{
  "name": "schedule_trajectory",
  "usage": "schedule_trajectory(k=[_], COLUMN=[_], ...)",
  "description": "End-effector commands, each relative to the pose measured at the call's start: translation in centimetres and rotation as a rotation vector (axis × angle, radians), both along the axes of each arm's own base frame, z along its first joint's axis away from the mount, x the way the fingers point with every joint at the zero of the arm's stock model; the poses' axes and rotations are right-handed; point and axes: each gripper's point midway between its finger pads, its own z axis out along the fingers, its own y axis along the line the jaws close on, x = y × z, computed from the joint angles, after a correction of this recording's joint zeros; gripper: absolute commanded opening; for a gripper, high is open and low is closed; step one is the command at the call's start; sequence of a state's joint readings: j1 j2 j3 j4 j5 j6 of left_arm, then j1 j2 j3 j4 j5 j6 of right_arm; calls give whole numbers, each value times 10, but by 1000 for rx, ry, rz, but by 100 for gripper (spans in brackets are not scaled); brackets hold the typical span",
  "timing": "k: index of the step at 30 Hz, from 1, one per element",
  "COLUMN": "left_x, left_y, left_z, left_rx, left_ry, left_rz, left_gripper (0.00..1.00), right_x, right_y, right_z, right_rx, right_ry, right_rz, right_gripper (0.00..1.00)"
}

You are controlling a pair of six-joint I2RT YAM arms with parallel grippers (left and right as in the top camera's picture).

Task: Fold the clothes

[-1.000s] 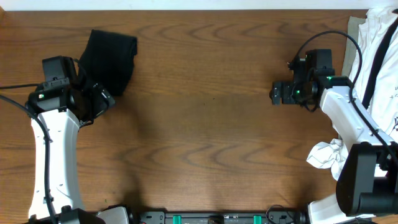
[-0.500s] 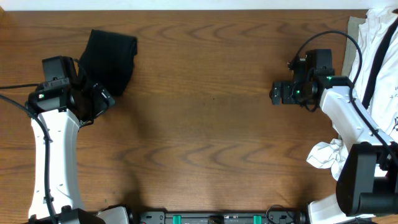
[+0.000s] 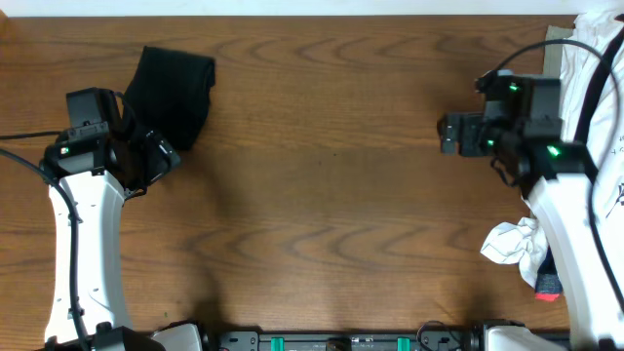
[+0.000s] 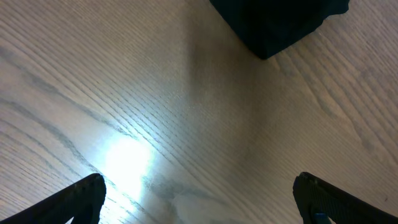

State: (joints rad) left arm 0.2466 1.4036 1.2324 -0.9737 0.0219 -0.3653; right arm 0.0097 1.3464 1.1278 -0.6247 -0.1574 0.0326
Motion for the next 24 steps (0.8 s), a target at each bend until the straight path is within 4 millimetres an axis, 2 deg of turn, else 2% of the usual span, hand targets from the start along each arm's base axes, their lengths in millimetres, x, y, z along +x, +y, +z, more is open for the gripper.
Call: schedule_trajectory(k=[1,6,14,19,24], left_x=[-1,-1,-1,-1,-1], left_y=[2,2,2,2,2], left_z=[3,3,3,3,3], left_rx=[16,16,16,16,16], left_ry=[0,0,0,0,0], left_rz=[-9,-9,-9,-8,-9], left_gripper=[98,98,98,98,98], right_x=[-13,-44,-109,-156,-198], right_y=[-2,-2,-3,-2,-3], right_z=[45,109,186,199,177], right_rx=[-5,-3,-4,-10,-6], right_ry=[-130,-325,-598,-665,-676], right_rz=[-2,-3,-6,-8,-1], right_gripper=[99,99,99,99,99])
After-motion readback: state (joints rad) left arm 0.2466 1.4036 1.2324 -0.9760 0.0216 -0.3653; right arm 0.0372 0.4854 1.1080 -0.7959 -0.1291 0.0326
